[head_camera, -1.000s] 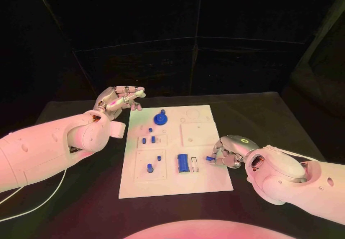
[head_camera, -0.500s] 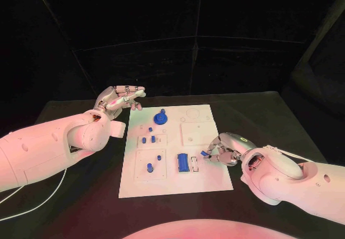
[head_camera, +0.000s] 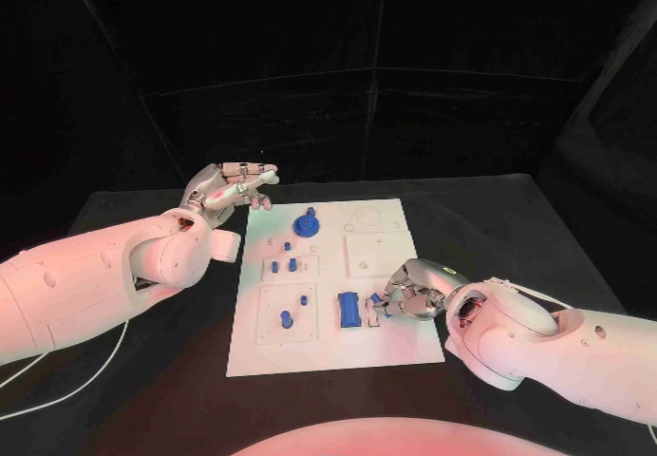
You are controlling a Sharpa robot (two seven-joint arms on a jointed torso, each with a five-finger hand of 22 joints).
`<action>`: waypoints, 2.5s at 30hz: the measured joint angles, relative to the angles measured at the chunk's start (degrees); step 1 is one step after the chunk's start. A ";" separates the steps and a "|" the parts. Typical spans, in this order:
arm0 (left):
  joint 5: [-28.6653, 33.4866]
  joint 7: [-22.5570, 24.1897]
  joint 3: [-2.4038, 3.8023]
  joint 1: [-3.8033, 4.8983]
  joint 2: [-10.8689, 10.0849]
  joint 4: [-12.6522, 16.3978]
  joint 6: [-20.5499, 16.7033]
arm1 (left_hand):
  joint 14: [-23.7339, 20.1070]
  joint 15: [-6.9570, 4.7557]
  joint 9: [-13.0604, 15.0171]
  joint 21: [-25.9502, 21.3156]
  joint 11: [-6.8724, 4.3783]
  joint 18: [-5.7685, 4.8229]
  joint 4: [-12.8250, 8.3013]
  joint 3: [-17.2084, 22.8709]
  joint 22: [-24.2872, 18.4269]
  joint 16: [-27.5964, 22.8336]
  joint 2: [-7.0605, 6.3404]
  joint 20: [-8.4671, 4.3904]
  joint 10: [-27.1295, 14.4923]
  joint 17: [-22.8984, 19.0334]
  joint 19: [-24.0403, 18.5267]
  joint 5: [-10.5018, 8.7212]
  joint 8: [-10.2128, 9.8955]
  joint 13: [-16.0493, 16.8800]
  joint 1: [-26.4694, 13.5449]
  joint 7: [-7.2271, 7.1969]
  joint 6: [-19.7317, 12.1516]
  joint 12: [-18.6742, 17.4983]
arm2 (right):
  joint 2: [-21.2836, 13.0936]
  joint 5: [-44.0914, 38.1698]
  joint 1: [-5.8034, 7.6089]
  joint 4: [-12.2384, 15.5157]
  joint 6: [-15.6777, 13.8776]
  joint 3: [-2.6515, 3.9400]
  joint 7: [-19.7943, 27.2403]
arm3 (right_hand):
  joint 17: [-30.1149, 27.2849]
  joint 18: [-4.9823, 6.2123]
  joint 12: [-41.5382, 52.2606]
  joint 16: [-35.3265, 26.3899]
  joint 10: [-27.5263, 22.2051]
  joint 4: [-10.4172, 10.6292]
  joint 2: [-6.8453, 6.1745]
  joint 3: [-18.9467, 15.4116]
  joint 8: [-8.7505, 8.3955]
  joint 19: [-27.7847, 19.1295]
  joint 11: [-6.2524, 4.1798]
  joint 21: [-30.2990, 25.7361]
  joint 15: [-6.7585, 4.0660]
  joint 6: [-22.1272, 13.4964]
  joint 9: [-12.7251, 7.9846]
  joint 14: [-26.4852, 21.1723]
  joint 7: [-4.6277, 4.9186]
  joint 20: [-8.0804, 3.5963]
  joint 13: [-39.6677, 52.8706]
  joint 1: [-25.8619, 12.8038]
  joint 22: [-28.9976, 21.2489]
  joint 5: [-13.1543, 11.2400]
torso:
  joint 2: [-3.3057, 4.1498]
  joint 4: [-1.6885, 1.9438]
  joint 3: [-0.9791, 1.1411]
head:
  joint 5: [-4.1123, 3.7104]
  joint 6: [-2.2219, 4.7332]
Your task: Assemble the parts on the task board
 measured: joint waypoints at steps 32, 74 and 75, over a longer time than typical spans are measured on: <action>0.00 -0.02 -0.01 0.00 -0.01 0.17 0.10 | 0.00 0.00 0.01 0.00 0.00 0.00 0.16 -0.16 -0.03 0.00 0.00 0.00 0.00 -0.04 0.00 0.00 0.00 -0.01 0.00 0.00 0.00 0.22 | 2.53 1.81 0.02 -1.66 2.70 0.02 -2.40 | 0.03 0.02 0.00 0.13 0.61 1.25 -0.24 0.00 0.37 -0.08 -0.63 0.06 -0.13 1.07 0.82 -0.15 -0.37 -0.07 -1.63 -2.19 -0.01 0.30 | -0.01 -0.13 -0.01 | 0.43 -0.26; 0.00 -0.34 -0.01 0.01 -0.01 0.16 0.82 | 0.00 0.00 -0.02 -0.23 0.00 0.00 0.16 -0.16 -0.08 0.00 0.00 0.00 0.01 -0.09 0.00 0.00 0.21 -0.02 0.00 -0.02 -0.02 0.22 | 2.44 3.90 0.00 -0.50 1.63 0.02 -2.48 | 0.01 0.04 0.08 0.12 0.86 0.95 -0.73 0.63 0.31 -0.08 -1.32 0.06 -0.53 1.37 1.60 -0.15 -0.66 -0.47 -1.63 -2.05 -0.01 1.44 | -0.05 -0.10 -0.04 | 0.51 -0.20; 0.00 -0.35 -0.01 0.01 -0.01 0.17 0.83 | 0.00 0.00 -0.02 -0.23 0.00 0.00 0.16 -0.16 -0.08 0.00 0.00 0.00 0.01 -0.09 0.00 0.00 0.21 -0.02 0.00 -0.13 -0.14 0.22 | 2.48 4.09 0.00 -0.57 1.70 0.02 -2.50 | 0.01 0.03 0.09 0.12 0.86 0.95 -0.67 0.63 0.31 -0.08 -1.32 0.06 -0.53 1.37 1.60 -0.15 -0.66 -0.47 -1.63 -1.99 -0.02 1.44 | -0.05 -0.10 -0.05 | 0.53 -0.20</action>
